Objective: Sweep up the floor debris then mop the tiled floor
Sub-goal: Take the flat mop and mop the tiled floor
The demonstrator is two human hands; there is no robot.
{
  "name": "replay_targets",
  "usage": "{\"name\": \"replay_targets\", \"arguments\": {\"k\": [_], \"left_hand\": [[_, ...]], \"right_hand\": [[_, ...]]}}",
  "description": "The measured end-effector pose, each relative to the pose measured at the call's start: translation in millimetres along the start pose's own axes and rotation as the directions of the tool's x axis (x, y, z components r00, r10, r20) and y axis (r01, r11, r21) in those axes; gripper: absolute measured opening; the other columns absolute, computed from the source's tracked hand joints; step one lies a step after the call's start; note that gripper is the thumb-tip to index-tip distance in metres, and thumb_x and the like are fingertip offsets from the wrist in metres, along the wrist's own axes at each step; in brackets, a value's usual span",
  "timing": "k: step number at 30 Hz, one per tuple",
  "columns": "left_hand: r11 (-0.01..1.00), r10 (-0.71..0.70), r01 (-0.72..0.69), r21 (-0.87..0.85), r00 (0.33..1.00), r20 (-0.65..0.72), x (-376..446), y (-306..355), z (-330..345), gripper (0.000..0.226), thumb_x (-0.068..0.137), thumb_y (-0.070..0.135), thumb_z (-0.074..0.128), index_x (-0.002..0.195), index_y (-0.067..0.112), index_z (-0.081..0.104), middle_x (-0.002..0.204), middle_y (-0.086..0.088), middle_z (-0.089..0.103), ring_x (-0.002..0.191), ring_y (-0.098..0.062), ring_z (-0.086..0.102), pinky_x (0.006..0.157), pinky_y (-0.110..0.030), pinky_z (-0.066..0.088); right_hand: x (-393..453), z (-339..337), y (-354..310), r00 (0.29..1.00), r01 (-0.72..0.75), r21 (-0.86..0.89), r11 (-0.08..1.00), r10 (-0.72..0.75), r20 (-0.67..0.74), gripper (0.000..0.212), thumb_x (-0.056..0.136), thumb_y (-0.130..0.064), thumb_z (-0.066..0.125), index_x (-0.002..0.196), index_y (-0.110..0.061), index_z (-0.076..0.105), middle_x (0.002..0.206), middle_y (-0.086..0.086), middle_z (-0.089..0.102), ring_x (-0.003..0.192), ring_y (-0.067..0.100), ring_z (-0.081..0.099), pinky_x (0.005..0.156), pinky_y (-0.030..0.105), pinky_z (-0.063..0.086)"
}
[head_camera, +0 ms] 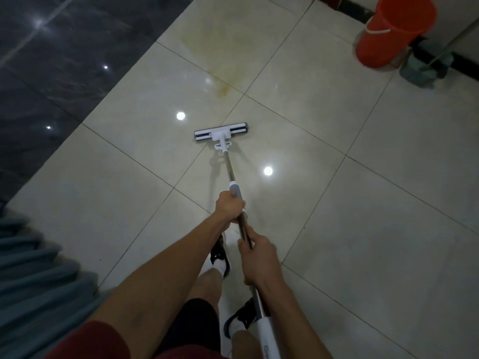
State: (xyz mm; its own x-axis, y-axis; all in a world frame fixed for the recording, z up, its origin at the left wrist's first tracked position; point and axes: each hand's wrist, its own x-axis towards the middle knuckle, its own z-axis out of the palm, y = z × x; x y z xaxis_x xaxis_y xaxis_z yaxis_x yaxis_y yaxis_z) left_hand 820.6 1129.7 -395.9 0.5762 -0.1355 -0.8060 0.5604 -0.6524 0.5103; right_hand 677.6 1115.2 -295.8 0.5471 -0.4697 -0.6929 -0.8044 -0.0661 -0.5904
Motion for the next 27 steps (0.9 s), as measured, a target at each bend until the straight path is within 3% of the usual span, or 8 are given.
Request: {"name": "replay_targets", "arguments": {"k": [2, 8, 12, 17, 20, 27], "left_hand": [[0.999, 0.011, -0.011, -0.032, 1.0, 0.0, 25.5, 25.1, -8.4, 0.018, 0.092, 0.006, 0.064, 0.094, 0.022, 0.055, 0.102, -0.021, 0.07, 0.059, -0.031, 0.07, 0.056, -0.043, 0.063], [0.995, 0.016, -0.014, -0.097, 1.0, 0.016, 99.2, 105.6, -48.8, 0.021, 0.094, 0.008, 0.065, 0.102, 0.022, 0.051, 0.092, -0.016, 0.071, 0.052, -0.025, 0.067, 0.059, -0.042, 0.063], [0.997, 0.014, -0.01, -0.079, 0.999, 0.047, 137.9, 160.3, -69.4, 0.024, 0.093, 0.01, 0.066, 0.109, 0.021, 0.052, 0.09, -0.016, 0.071, 0.057, -0.027, 0.069, 0.057, -0.038, 0.062], [0.996, -0.006, 0.011, -0.091, 0.999, 0.052, 182.9, 233.7, -80.9, 0.021, 0.095, 0.01, 0.065, 0.11, 0.017, 0.052, 0.095, -0.02, 0.07, 0.06, -0.029, 0.069, 0.053, -0.036, 0.059], [0.995, -0.022, 0.026, -0.097, 0.999, 0.038, 214.3, 282.1, -83.0, 0.019, 0.095, 0.009, 0.065, 0.108, 0.016, 0.052, 0.091, -0.018, 0.07, 0.058, -0.027, 0.07, 0.052, -0.035, 0.058], [0.99, -0.059, 0.055, -0.129, 0.998, -0.026, 293.8, 402.3, -81.2, 0.012, 0.094, 0.008, 0.064, 0.105, 0.005, 0.062, 0.089, -0.019, 0.069, 0.065, -0.031, 0.071, 0.065, -0.044, 0.063]], "right_hand": [[28.5, -2.3, -24.6, 1.0, -0.002, -0.004, 1.0, 0.002, -0.009, 0.037, 0.101, -0.028, 0.05, 0.137, -0.033, 0.056, 0.073, -0.006, 0.06, 0.06, 0.014, 0.063, 0.062, 0.037, 0.062], [110.3, -2.5, -110.3, 1.0, -0.026, 0.033, 0.999, 0.026, -0.008, 0.044, 0.101, -0.027, 0.049, 0.145, -0.033, 0.048, 0.073, -0.002, 0.058, 0.064, 0.019, 0.062, 0.066, 0.046, 0.062], [157.4, -10.6, -161.7, 0.999, -0.036, 0.04, 0.999, 0.036, 0.005, 0.044, 0.101, -0.027, 0.049, 0.144, -0.033, 0.048, 0.069, -0.001, 0.058, 0.058, 0.017, 0.059, 0.064, 0.046, 0.061], [218.4, -37.9, -217.3, 0.999, -0.035, 0.024, 0.999, 0.034, 0.041, 0.043, 0.102, -0.027, 0.047, 0.144, -0.035, 0.047, 0.068, -0.001, 0.056, 0.047, 0.011, 0.056, 0.052, 0.035, 0.059], [264.0, -60.7, -252.1, 0.999, -0.025, 0.006, 1.0, 0.024, 0.042, 0.043, 0.103, -0.026, 0.047, 0.145, -0.036, 0.047, 0.071, -0.001, 0.06, 0.038, 0.008, 0.055, 0.035, 0.015, 0.04], [378.0, -120.2, -334.8, 0.993, 0.01, -0.06, 0.998, -0.003, 0.119, 0.04, 0.104, -0.026, 0.046, 0.144, -0.029, 0.048, 0.083, 0.002, 0.065, 0.059, 0.011, 0.059, 0.044, 0.017, 0.044]]}}
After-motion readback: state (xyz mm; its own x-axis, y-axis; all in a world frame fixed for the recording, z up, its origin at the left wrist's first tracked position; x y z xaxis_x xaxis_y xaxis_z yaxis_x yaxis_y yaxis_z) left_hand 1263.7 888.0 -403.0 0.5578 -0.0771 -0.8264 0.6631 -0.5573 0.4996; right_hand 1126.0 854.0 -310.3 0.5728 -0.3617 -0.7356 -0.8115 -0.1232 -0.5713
